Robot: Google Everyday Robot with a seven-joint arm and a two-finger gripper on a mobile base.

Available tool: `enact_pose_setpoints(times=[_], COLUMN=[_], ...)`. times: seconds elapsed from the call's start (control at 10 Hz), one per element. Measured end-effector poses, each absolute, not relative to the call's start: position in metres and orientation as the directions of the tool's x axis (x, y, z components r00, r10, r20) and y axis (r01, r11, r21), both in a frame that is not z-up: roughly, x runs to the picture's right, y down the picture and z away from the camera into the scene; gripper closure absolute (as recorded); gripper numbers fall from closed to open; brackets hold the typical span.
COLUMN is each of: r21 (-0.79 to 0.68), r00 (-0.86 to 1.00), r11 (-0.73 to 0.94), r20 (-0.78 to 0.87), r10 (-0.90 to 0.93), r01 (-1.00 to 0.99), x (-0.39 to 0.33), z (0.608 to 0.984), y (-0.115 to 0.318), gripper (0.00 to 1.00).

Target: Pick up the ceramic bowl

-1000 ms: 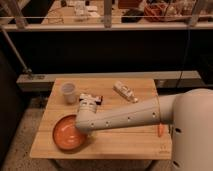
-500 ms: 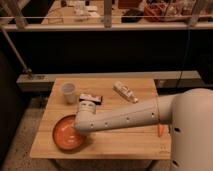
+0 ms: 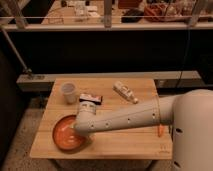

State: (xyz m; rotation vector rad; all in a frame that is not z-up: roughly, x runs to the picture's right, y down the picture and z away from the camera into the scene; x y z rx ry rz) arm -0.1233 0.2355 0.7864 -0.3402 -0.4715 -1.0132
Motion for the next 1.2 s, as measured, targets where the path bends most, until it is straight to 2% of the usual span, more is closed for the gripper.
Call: enact_pose_setpoints(times=[0.2,0.7,0.8,1.2], r21=[-0.046,-0.026,-0.023,-0.011], r00=[0.438,0.420,0.417,0.406], r11=[0.492,0.489,0.488,0.486], r20=[0.534,0.552,0.555,0.567], r10=[-0.723,-0.720,-0.720,-0.717], r01=[0.869,0.872,0.873,0.874], x=[-0.124,-0.127,-0.127,-0.125], z=[0.785,0.782,0.781,0.774], y=[0.238,0.243,0.244,0.244], gripper=[0.25,0.25,0.28,0.67])
